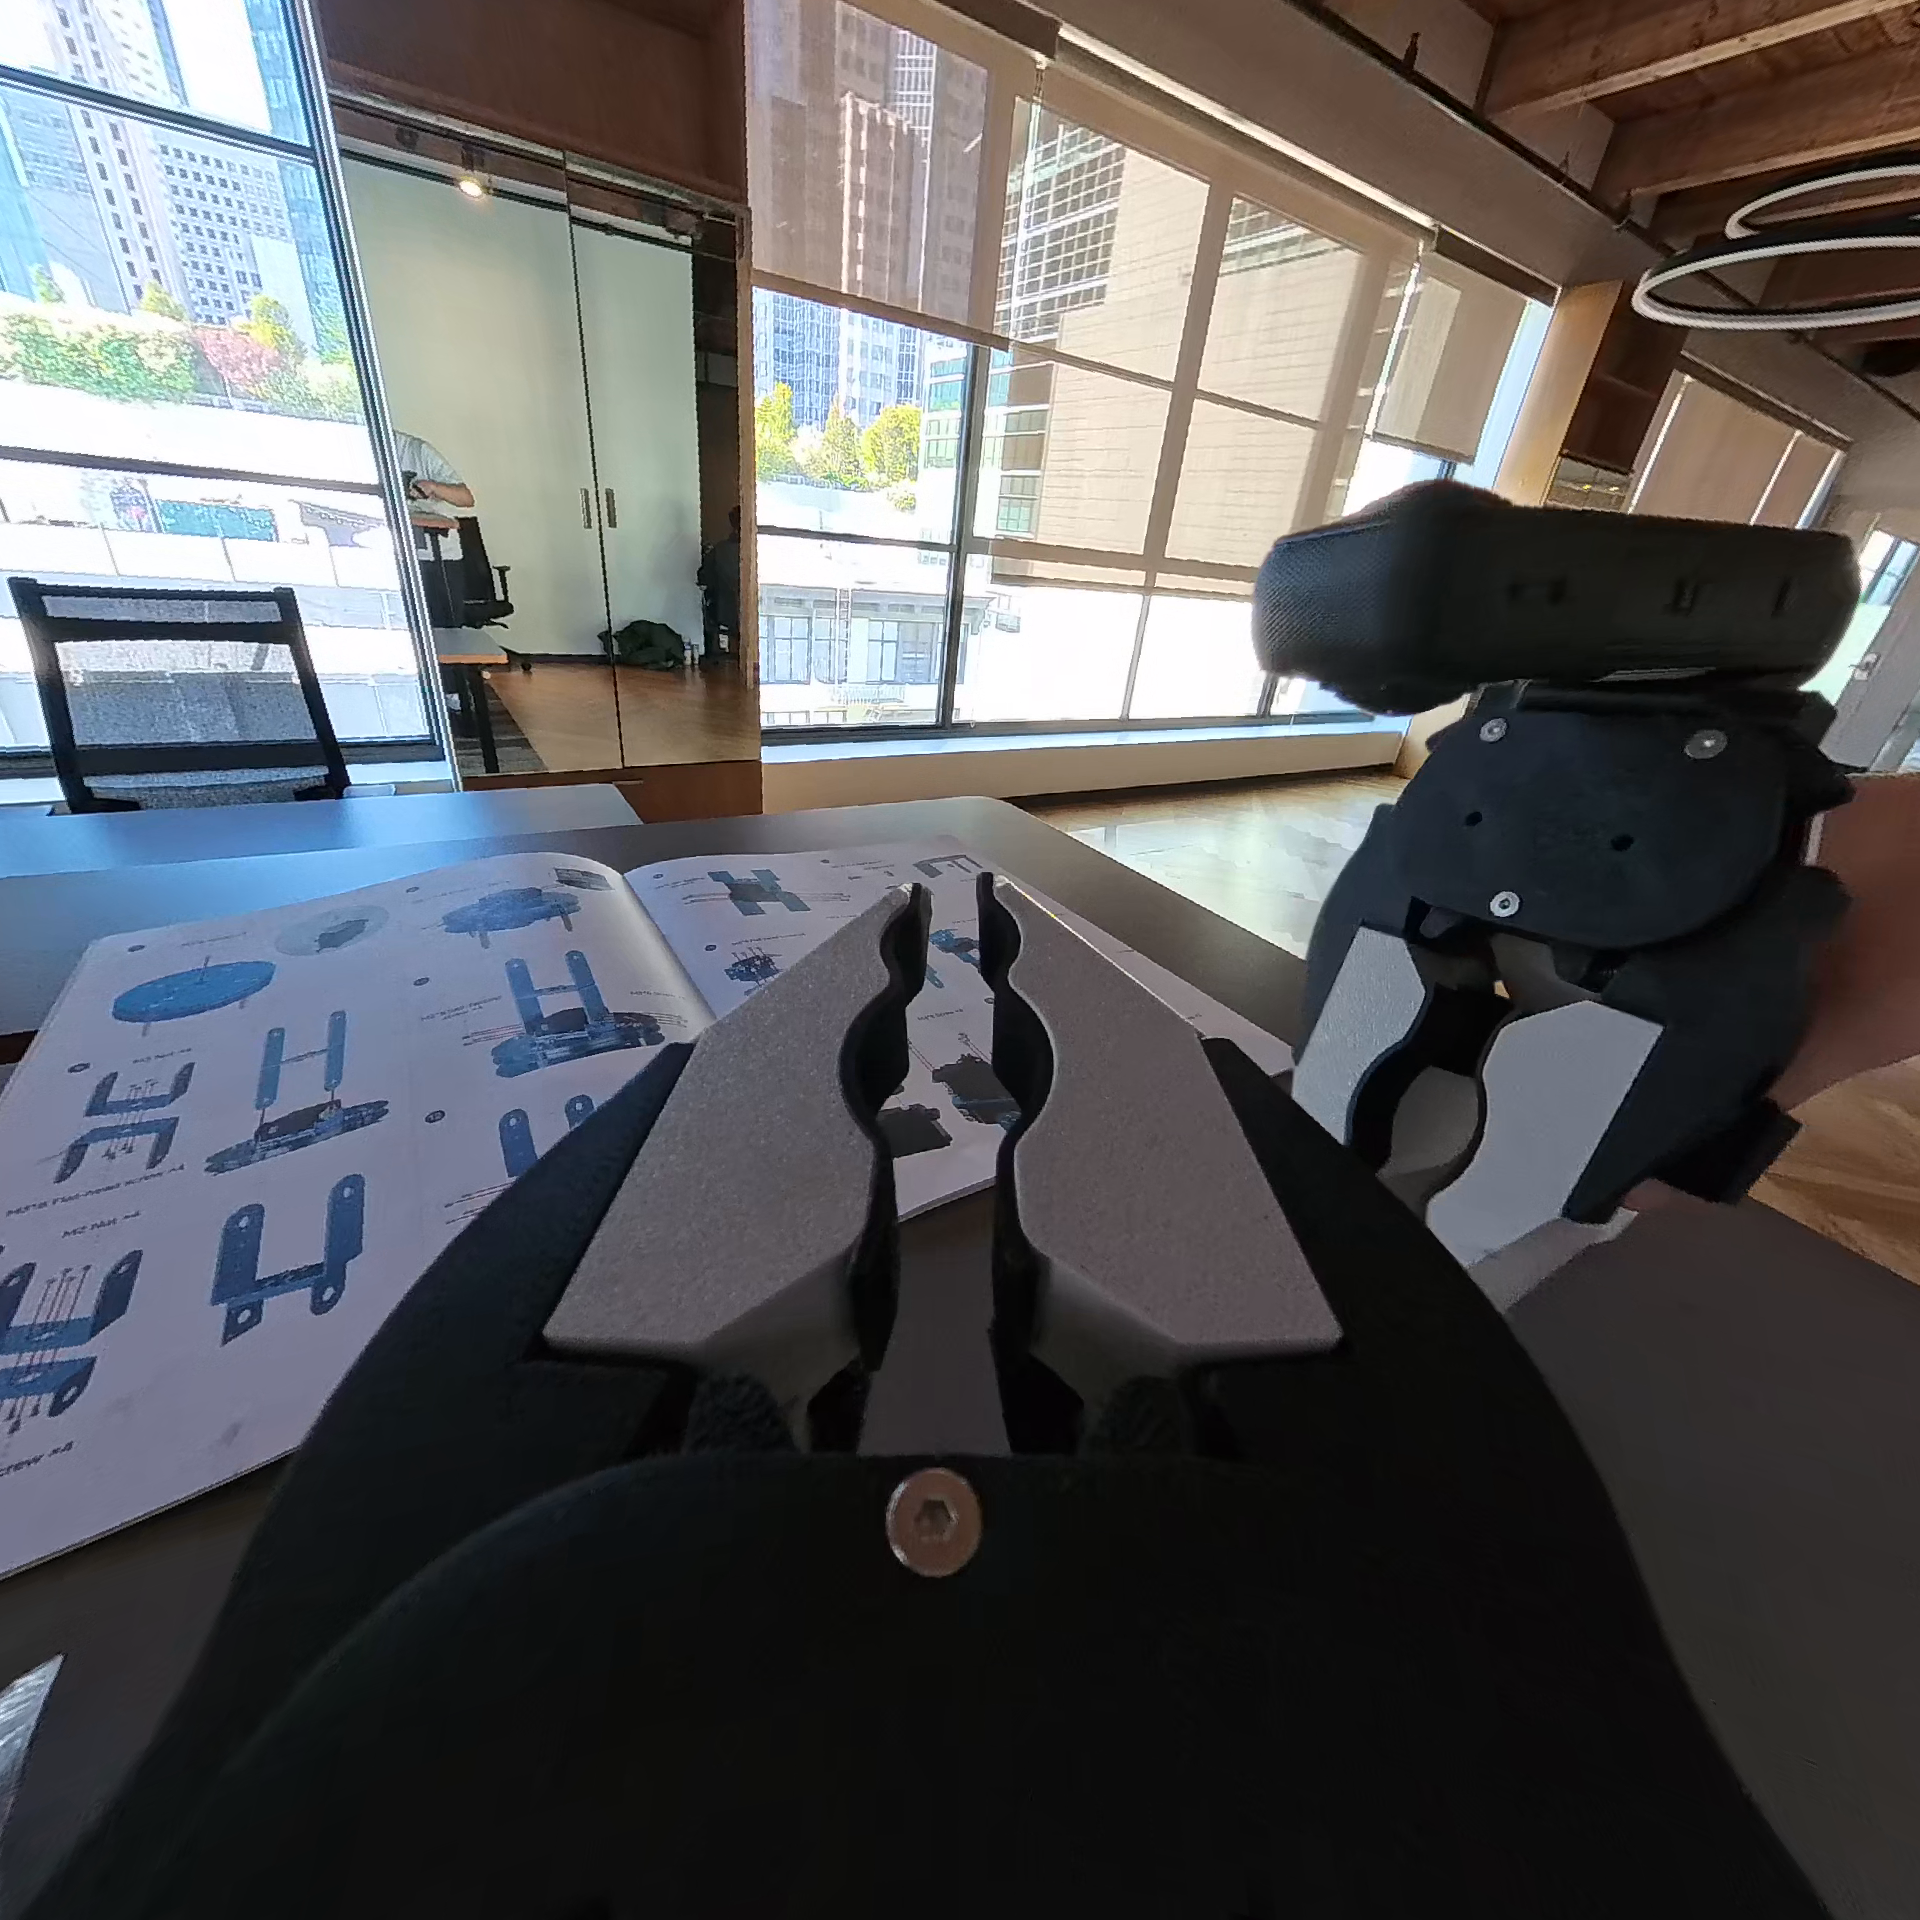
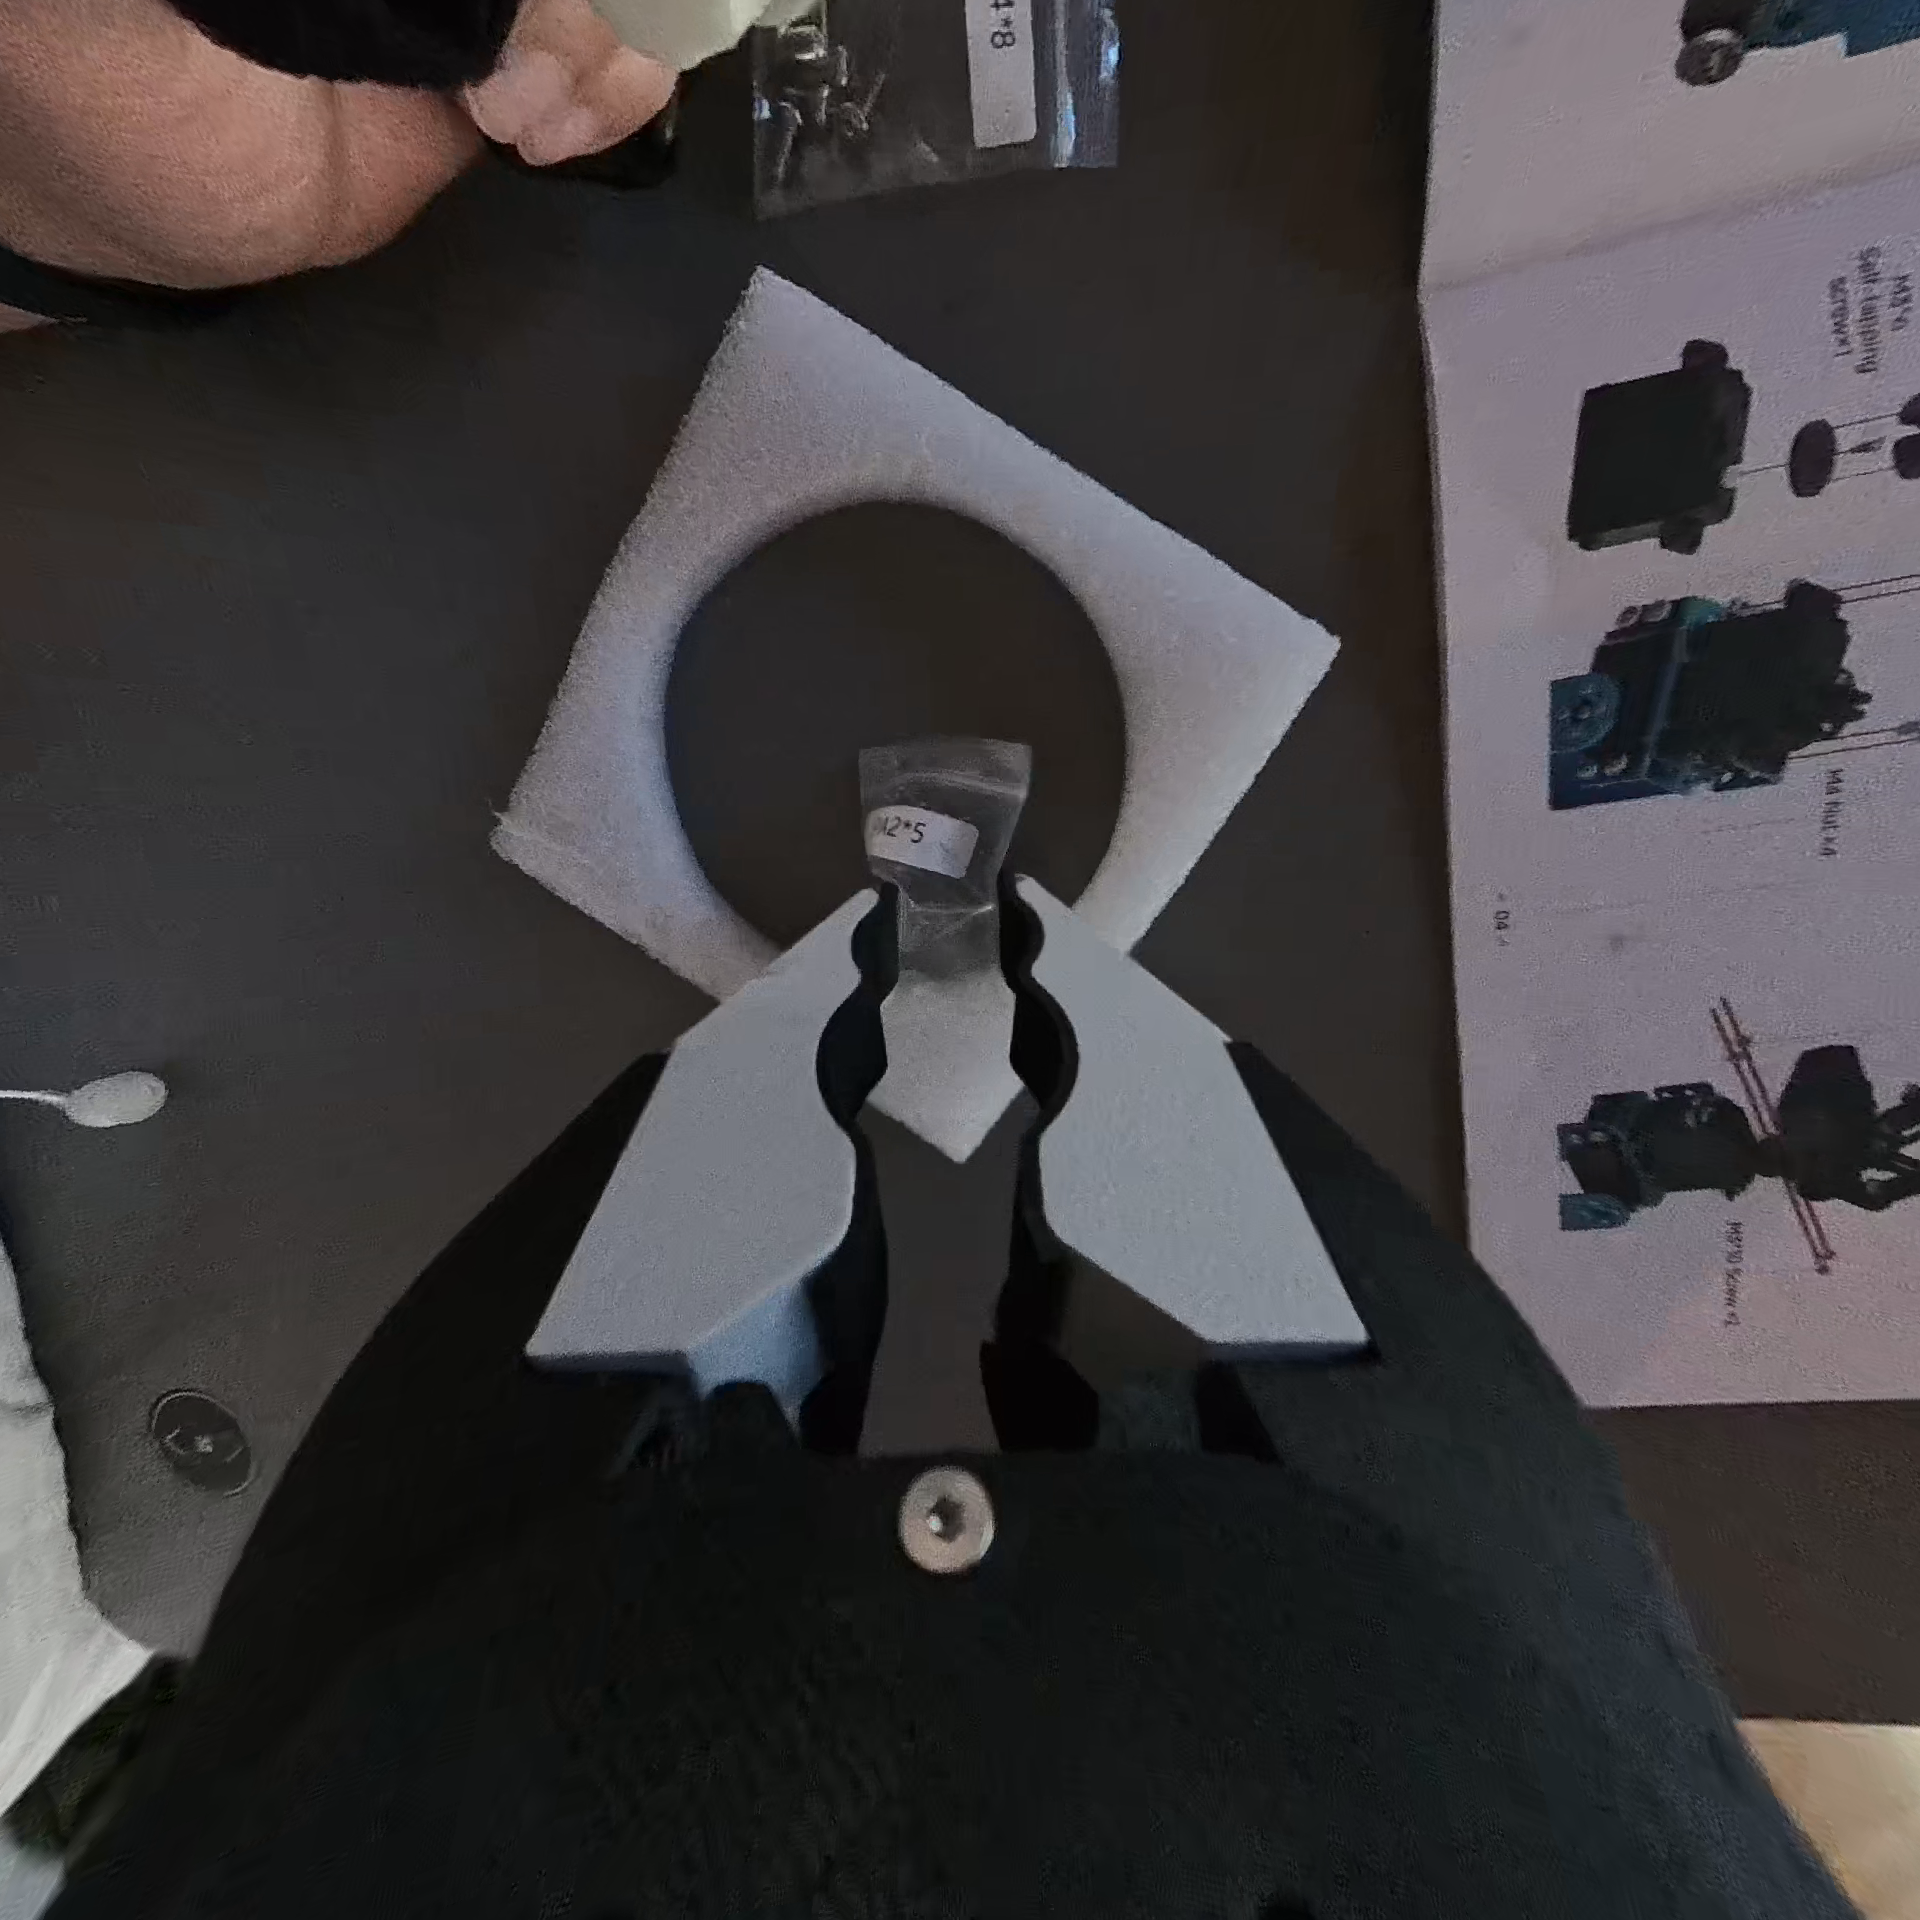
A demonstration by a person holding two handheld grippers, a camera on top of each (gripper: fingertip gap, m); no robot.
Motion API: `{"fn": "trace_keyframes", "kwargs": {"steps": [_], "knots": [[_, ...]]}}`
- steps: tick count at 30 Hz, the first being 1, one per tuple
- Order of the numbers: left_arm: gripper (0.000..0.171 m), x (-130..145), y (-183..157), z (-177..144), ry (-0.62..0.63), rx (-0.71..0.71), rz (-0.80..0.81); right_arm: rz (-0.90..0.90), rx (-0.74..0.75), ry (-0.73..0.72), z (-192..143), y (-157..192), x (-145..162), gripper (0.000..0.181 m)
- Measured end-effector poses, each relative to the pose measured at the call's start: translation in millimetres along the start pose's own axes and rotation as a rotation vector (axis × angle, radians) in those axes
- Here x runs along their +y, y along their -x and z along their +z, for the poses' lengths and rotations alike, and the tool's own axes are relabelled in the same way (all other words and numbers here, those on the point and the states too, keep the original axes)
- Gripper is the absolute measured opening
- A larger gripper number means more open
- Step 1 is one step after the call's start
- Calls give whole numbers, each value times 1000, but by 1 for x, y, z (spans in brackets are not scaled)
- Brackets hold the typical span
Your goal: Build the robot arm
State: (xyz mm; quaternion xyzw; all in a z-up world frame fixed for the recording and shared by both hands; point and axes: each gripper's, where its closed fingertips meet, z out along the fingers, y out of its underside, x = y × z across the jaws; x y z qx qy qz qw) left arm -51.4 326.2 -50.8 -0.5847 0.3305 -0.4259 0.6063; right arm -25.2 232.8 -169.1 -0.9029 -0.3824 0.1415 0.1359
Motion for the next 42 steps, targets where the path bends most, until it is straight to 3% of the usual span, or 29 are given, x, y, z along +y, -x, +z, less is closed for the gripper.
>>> {"fn": "trace_keyframes", "kwargs": {"steps": [14, 16, 19, 21, 24, 27, 30, 42], "knots": [[7, 0, 0, 0, 1, 3, -1, -8, -26, 48, -1, 5, 2, 18], [6, 0, 0, 0, 1, 2, -1, -26, 24, 50, -2, -3, 2, 18], [6, 1, -1, 0, 3, 4, -2, -9, -38, 62, -3, 7, 3, 18], [6, 1, -1, 0, 2, 4, 0, -18, 1, 82, -3, 1, 5, 18], [6, 1, -1, 0, 4, 6, 1, 39, -93, 87, -3, 11, 5, 18], [6, 1, -1, 0, 3, 7, 3, 8, -29, 107, -2, 1, 7, 18], [6, 0, -2, 0, 1, 7, 2, 23, -95, 102, -2, 9, 6, 18], [6, 1, -3, 1, 2, 13, -6, 40, -52, 141, -3, 0, 10, 18]]}}
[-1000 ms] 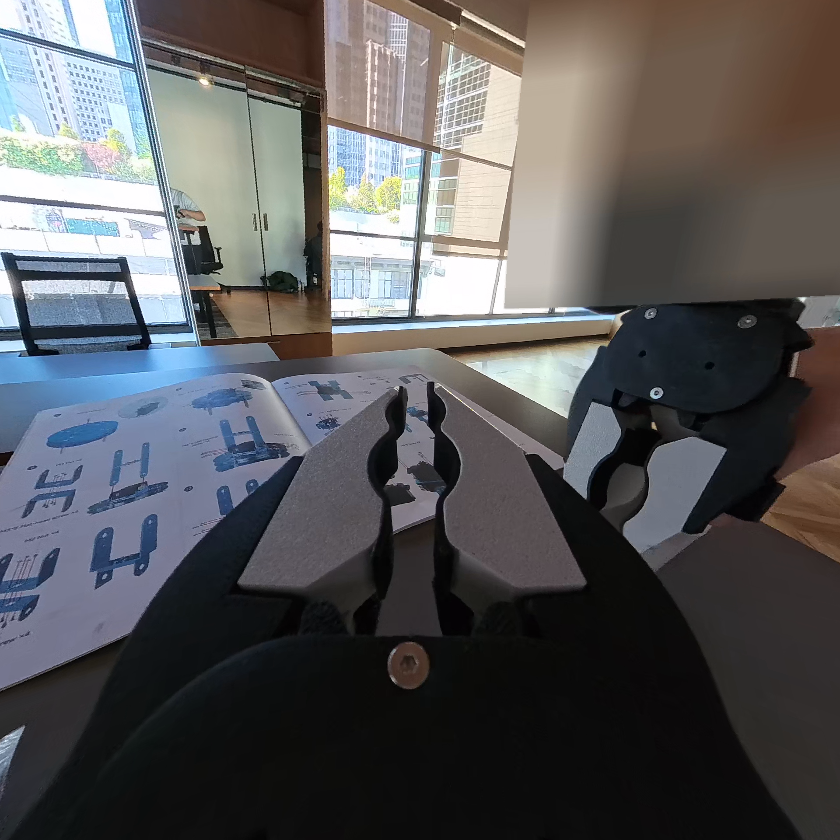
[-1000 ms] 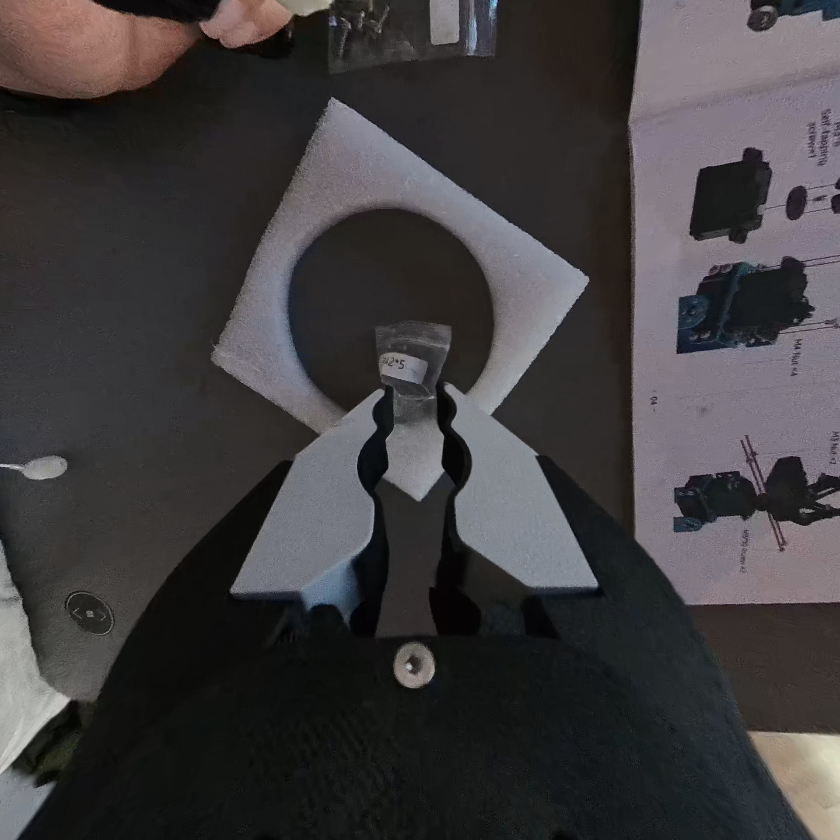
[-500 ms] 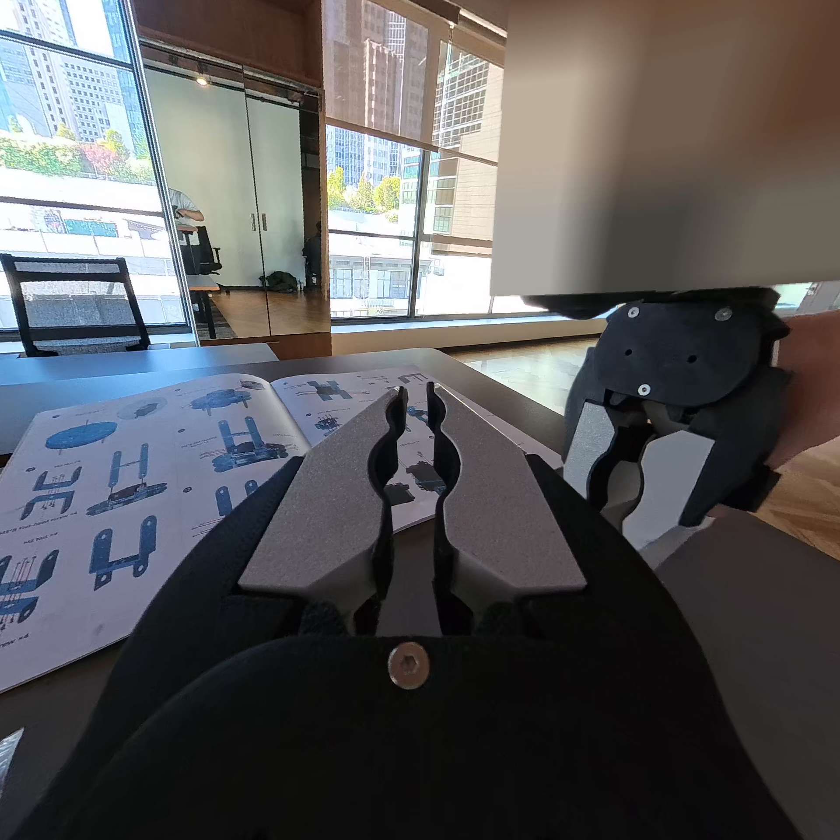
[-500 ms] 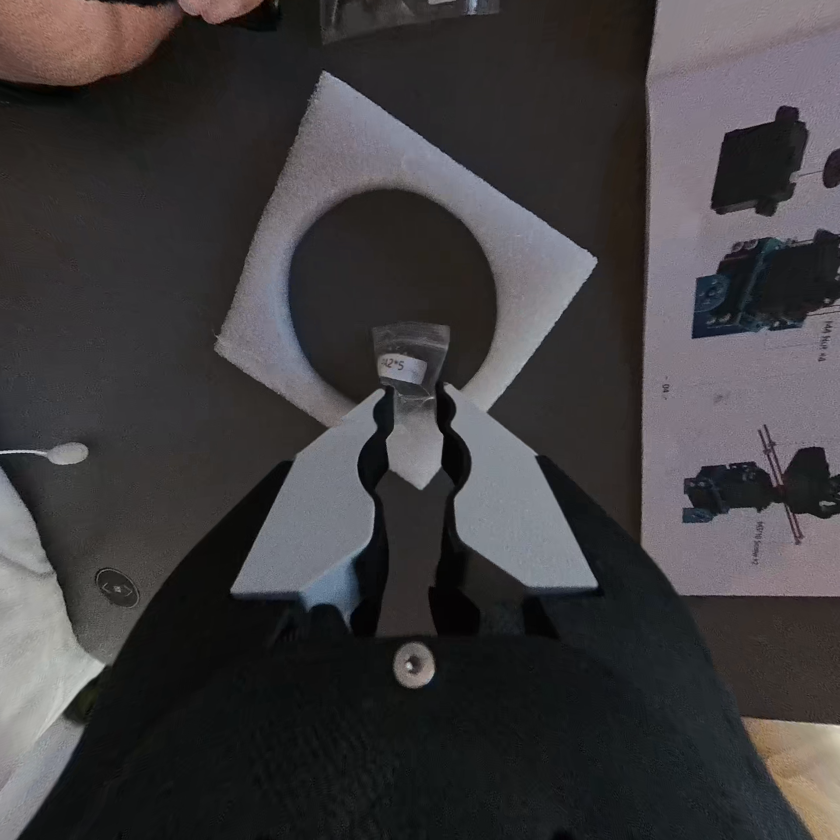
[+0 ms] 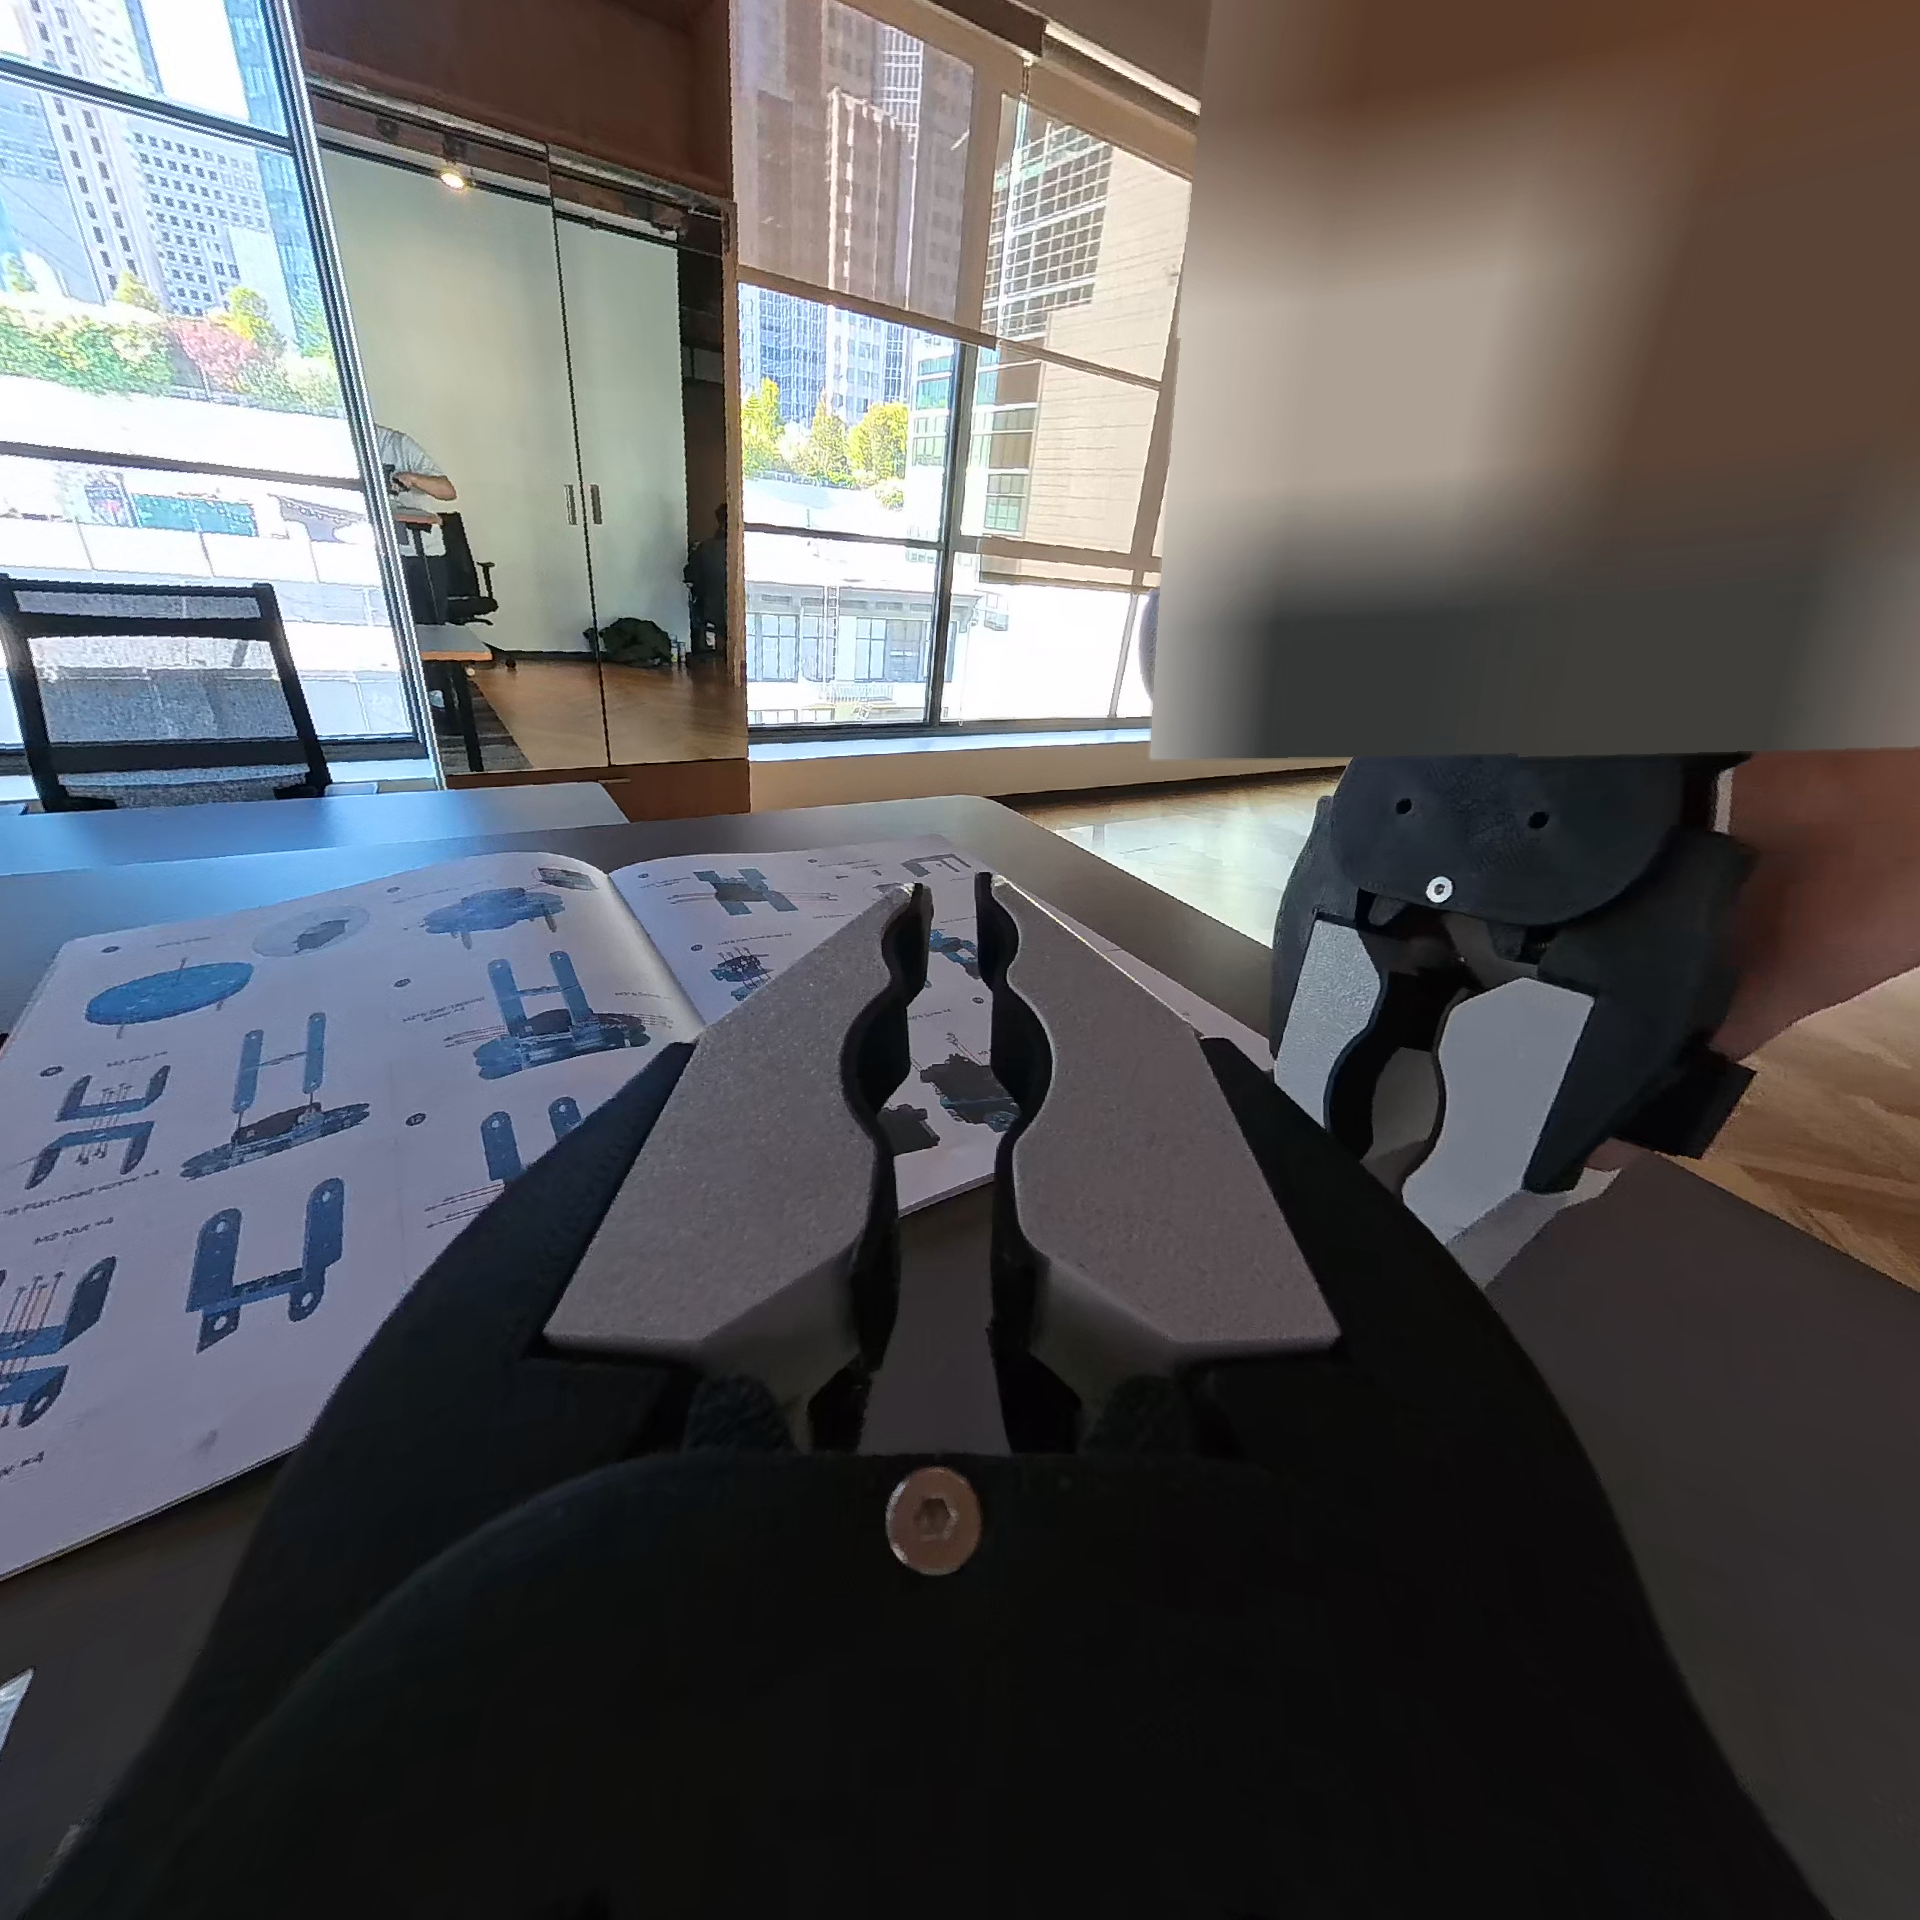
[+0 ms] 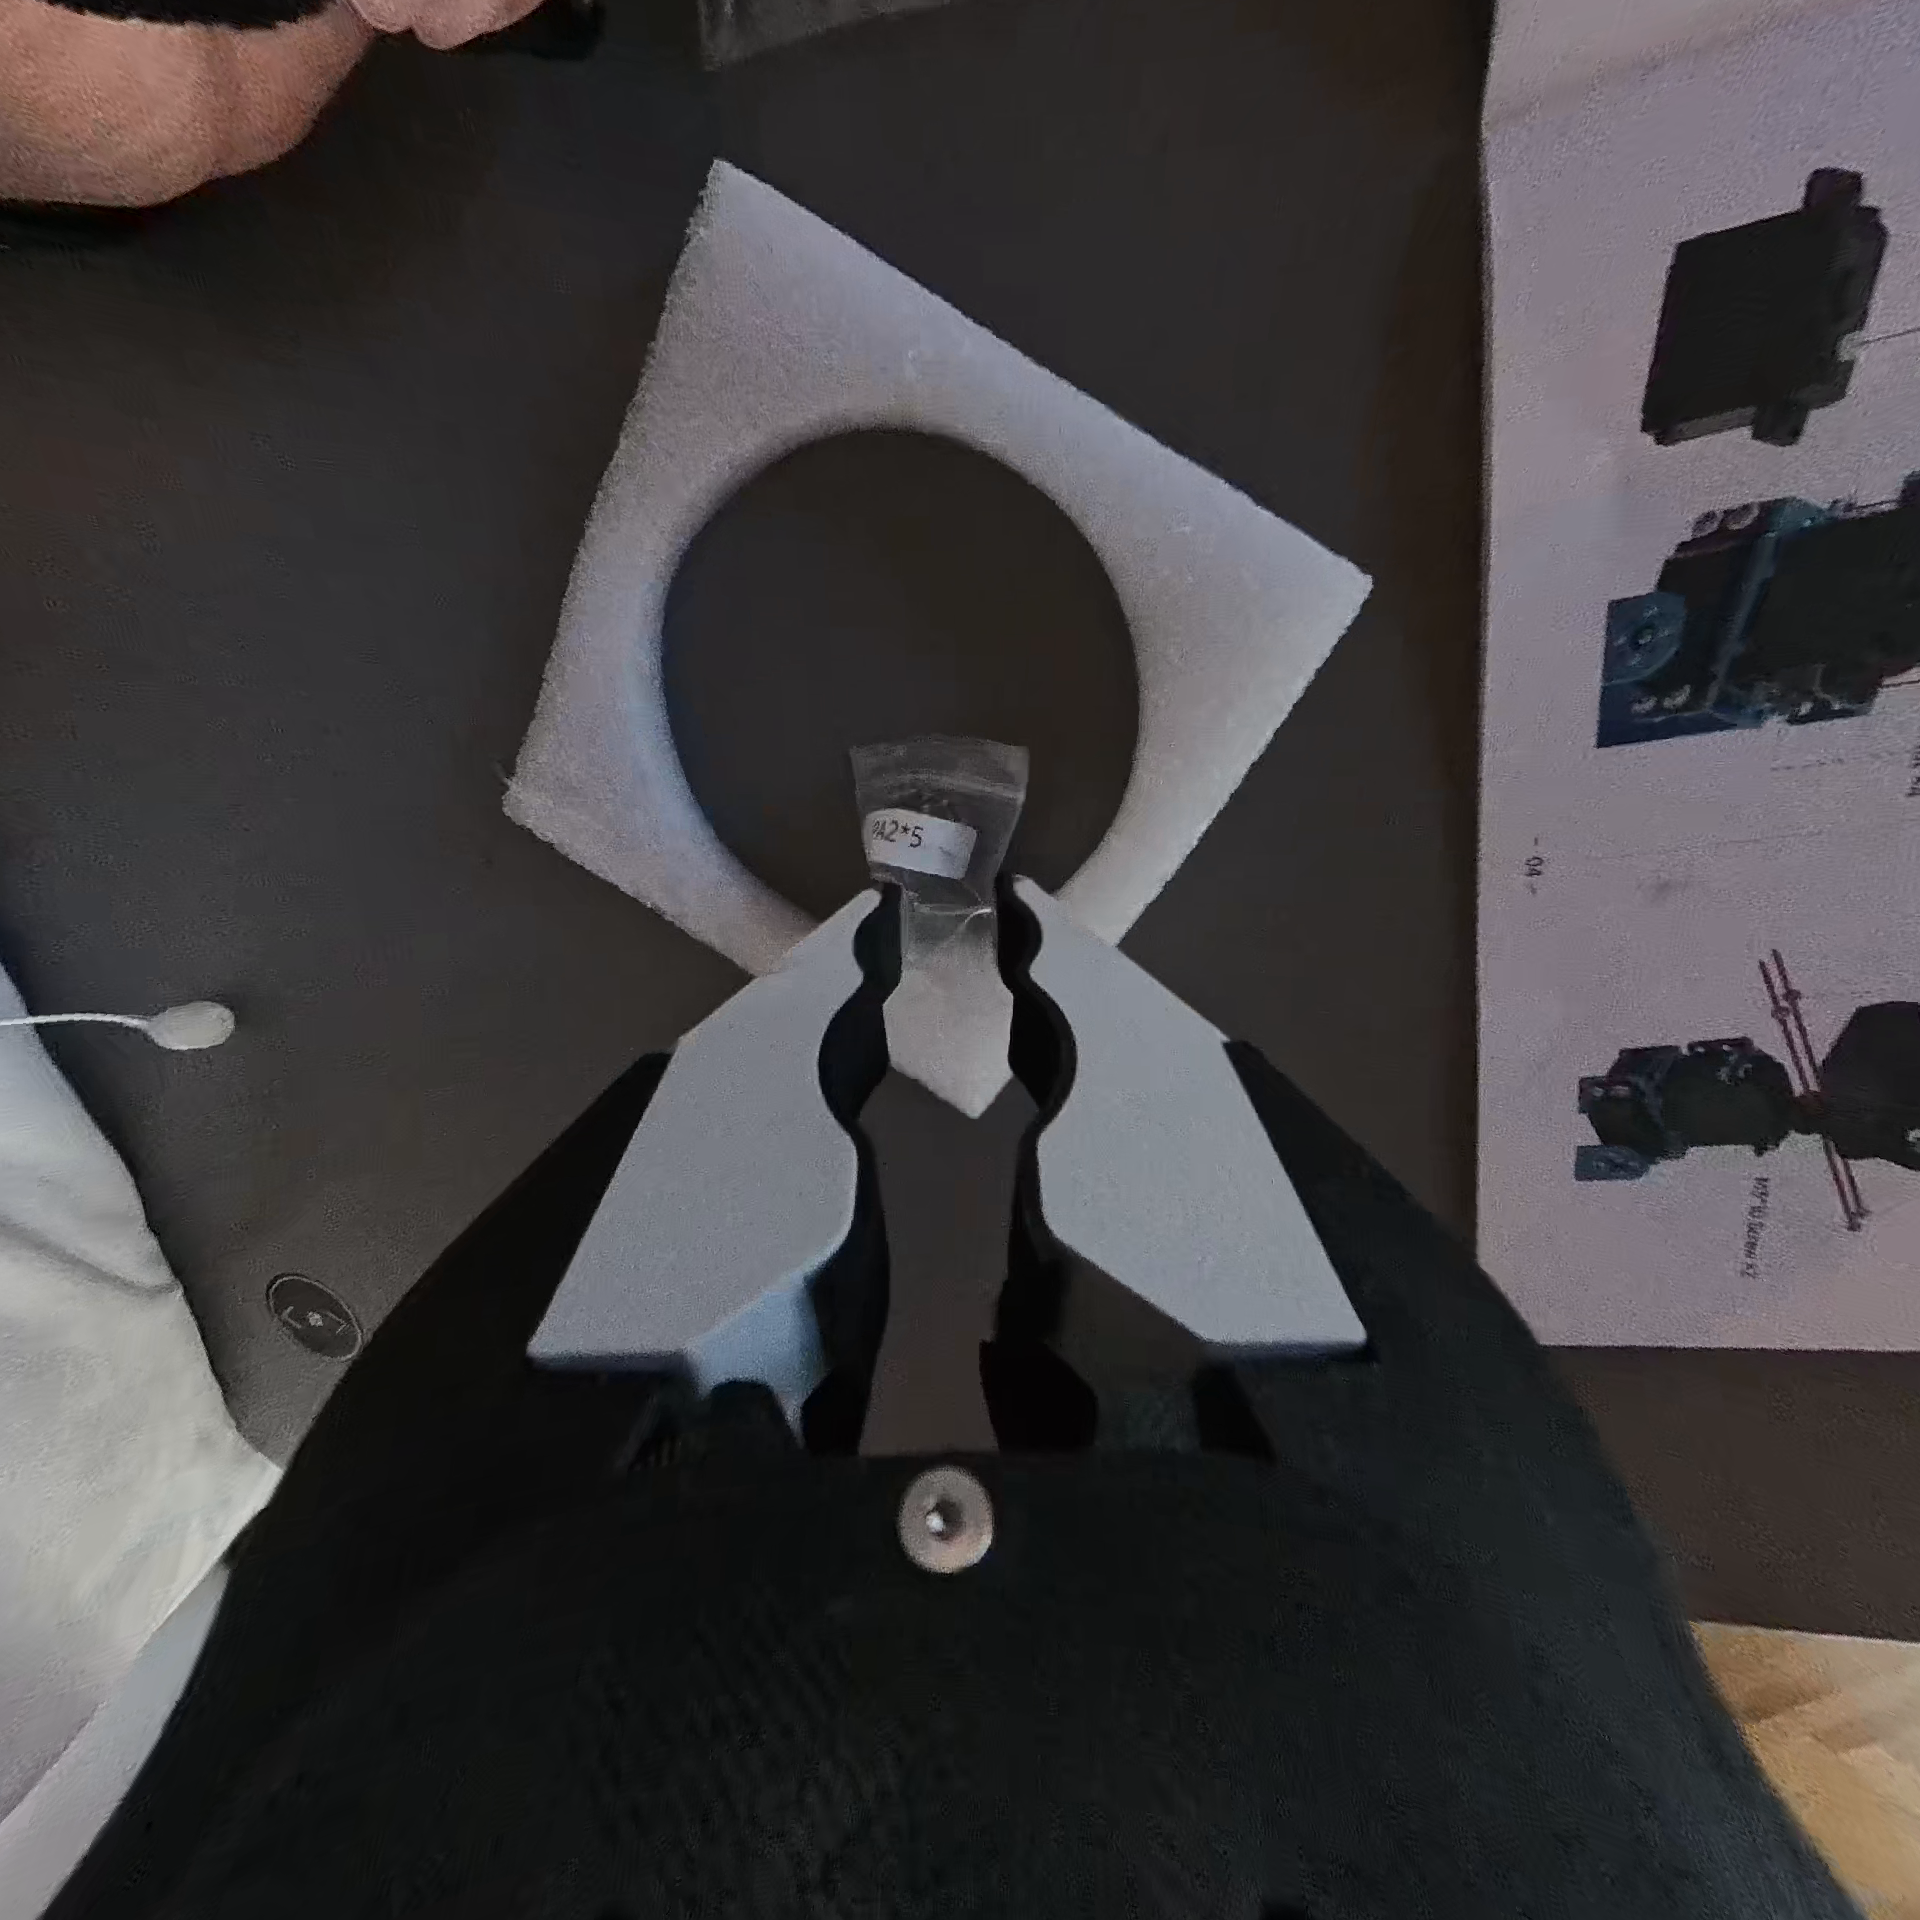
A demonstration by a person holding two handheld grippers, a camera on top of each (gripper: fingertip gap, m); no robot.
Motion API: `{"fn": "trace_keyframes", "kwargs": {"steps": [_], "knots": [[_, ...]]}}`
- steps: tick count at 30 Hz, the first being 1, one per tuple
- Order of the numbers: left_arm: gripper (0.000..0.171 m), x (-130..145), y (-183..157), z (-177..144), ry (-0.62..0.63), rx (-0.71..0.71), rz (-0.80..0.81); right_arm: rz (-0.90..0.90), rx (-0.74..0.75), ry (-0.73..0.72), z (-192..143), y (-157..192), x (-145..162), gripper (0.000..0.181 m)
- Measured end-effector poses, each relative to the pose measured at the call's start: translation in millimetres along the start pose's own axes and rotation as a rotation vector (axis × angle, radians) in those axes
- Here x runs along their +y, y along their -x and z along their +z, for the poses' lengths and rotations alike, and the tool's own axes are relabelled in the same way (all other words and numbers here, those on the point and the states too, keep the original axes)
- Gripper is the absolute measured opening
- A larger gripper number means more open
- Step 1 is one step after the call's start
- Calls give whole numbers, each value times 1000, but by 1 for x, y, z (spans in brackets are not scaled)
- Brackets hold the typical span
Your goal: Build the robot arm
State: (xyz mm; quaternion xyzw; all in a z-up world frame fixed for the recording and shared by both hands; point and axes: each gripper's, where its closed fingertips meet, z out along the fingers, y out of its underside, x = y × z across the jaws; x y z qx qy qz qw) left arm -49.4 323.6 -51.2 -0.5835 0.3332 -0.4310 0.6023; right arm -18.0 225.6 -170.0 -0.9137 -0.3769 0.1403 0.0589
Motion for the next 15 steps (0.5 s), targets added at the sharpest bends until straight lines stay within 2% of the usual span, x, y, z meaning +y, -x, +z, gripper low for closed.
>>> {"fn": "trace_keyframes", "kwargs": {"steps": [2, 4, 7, 9, 12, 15], "knots": [[6, 0, 0, 0, -2, 0, 1, -13, -23, 0, -1, 5, -1, 17], [6, -1, 0, 0, -3, -1, 2, -16, 20, 4, -1, -1, -1, 18], [6, 0, 0, 0, -1, 0, 1, -14, -37, 9, -1, 8, -1, 17], [6, -1, 0, 0, -2, -1, 2, -17, 18, 18, -1, -2, -1, 17], [6, -1, 0, 0, -2, -2, 2, 8, -44, 23, -1, 5, -1, 17], [6, -1, 0, 0, -2, -1, -1, 11, -33, 47, 1, 2, 2, 17]]}}
